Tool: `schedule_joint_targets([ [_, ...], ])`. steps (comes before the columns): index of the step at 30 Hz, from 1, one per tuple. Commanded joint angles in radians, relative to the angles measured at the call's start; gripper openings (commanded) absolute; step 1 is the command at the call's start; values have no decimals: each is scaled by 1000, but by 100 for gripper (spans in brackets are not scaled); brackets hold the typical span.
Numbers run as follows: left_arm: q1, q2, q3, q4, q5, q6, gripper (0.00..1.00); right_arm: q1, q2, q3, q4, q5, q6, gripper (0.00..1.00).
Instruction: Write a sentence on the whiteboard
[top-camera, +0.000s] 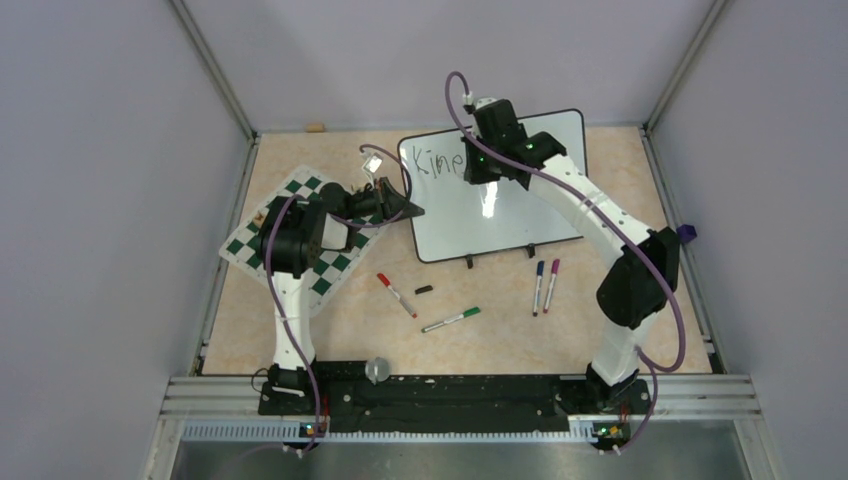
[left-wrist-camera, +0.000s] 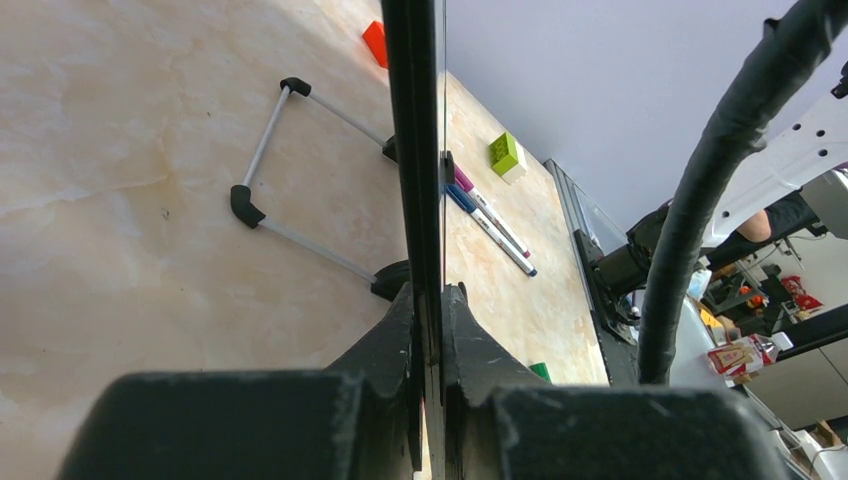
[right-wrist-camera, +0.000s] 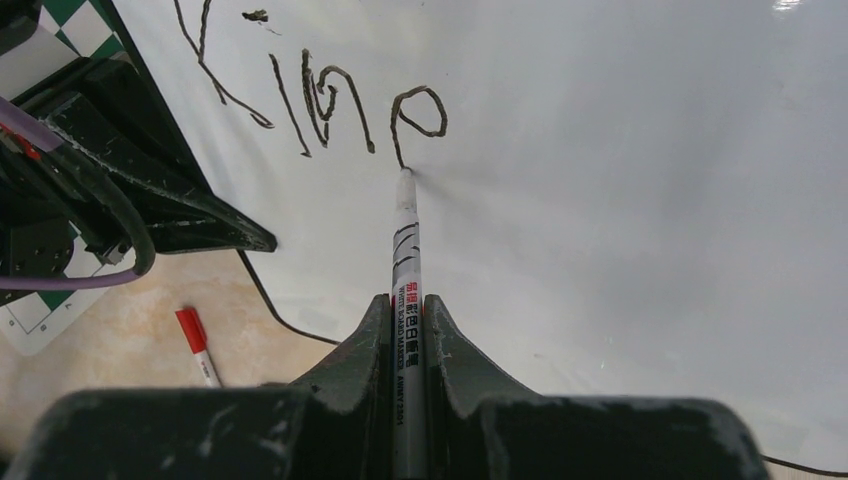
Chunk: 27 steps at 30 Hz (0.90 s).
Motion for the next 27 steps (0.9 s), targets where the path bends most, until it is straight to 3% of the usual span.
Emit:
schedule_joint_targets([
  [1, -6, -27, -22, 111, 97, 121, 0, 3, -45, -12, -1, 88, -10, 0],
  [10, -6, -33, -24, 111, 93, 119, 0, 3, -83, -17, 32, 69, 5, 0],
  [14, -6, -41, -25, 111, 98, 112, 16, 1, -132, -44, 83, 40, 4, 0],
  [23, -7, -53, -37, 111, 93, 111, 31, 0, -182, -78, 125, 31, -2, 0],
  [27, -6, -54, -37, 111, 92, 108, 33, 0, -186, -82, 124, 37, -3, 0],
])
